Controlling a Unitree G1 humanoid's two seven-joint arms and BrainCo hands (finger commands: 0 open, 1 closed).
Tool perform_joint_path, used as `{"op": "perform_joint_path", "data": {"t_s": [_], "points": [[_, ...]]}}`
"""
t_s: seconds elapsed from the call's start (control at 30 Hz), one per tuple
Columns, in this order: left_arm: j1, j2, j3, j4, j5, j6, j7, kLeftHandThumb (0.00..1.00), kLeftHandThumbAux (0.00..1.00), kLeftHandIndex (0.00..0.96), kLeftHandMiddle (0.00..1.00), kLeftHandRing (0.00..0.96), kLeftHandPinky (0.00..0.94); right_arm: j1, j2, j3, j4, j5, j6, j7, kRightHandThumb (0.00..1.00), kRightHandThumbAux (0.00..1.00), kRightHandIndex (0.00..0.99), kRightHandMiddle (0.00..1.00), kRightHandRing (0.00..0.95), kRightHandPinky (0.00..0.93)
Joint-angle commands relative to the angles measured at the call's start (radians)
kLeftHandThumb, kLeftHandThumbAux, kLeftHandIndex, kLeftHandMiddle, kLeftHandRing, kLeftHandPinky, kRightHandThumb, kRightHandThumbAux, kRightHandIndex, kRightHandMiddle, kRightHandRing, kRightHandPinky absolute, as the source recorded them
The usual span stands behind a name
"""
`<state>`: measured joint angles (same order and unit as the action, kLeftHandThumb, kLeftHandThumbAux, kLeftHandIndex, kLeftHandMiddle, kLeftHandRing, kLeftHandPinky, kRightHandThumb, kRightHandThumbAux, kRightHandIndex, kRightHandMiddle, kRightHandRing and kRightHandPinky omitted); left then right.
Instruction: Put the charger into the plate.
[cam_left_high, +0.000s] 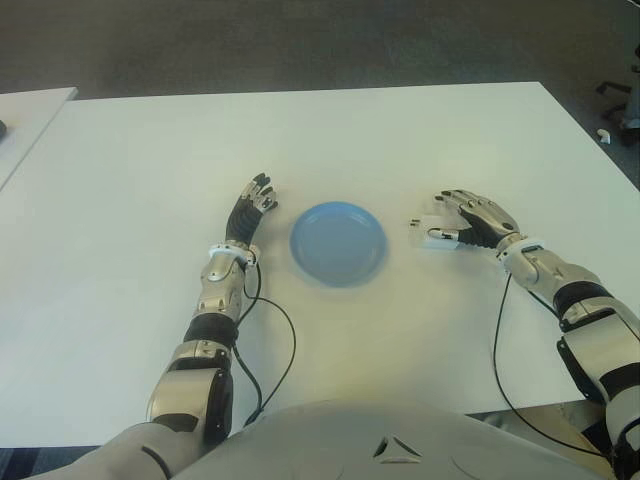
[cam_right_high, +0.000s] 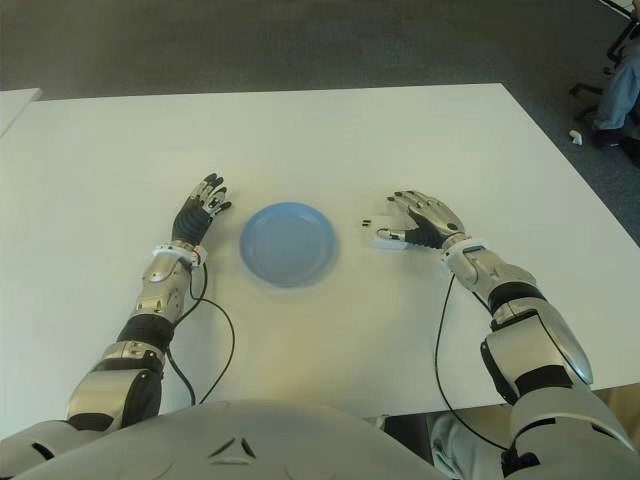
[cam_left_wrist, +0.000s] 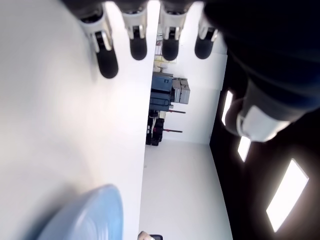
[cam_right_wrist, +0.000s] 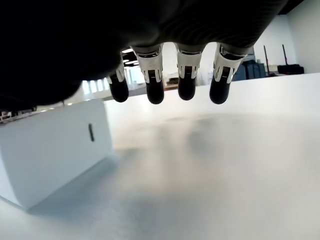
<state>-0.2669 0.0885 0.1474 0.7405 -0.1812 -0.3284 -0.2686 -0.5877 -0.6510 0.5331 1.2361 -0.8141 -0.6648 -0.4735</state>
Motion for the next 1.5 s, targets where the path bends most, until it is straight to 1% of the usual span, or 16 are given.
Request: {"op": "perform_joint_path", "data": {"t_s": [0.03,0.2,0.43,0.57,1.07,1.23,1.5], "points": [[0.040,0.010,0.005,-0.013,-0.006,0.039,-0.016,0.000,0.562,0.001,0.015,0.000,0.000,0.020,0.040,0.044,0.029,-0.033,0.043,-0.006,0.318,0.170,0.000,0.000,0.000,0.000],[0.055,0.013,0.006,-0.043,-0.011,0.053,-0.023,0.000,0.562,0.000,0.017,0.000,0.000,0.025,0.065,0.075,0.055,-0.041,0.077,-0.023,0.330,0.170,0.000,0.000,0.000,0.000],[0.073,0.016,0.007,-0.076,-0.016,0.069,-0.032,0.000,0.566,0.000,0.018,0.000,0.000,0.031,0.078,0.102,0.068,-0.043,0.091,-0.039,0.328,0.168,0.000,0.000,0.000,0.000],[0.078,0.018,0.005,-0.086,-0.017,0.077,-0.031,0.000,0.566,0.000,0.019,0.000,0.000,0.032,0.081,0.111,0.070,-0.042,0.092,-0.045,0.315,0.172,0.000,0.000,0.000,0.000],[0.075,0.019,0.004,-0.088,-0.017,0.082,-0.037,0.000,0.555,0.000,0.020,0.000,0.000,0.042,0.070,0.153,0.050,-0.052,0.077,-0.138,0.281,0.187,0.000,0.000,0.000,0.000],[0.068,0.019,0.005,-0.074,-0.017,0.079,-0.037,0.000,0.558,0.000,0.025,0.000,0.000,0.045,0.064,0.155,0.045,-0.041,0.068,-0.145,0.279,0.189,0.000,0.000,0.000,0.000],[0.057,0.018,0.004,-0.055,-0.014,0.075,-0.037,0.000,0.561,0.000,0.031,0.001,0.000,0.049,0.060,0.125,0.040,-0.003,0.041,-0.143,0.276,0.189,0.000,0.000,0.000,0.000]]}}
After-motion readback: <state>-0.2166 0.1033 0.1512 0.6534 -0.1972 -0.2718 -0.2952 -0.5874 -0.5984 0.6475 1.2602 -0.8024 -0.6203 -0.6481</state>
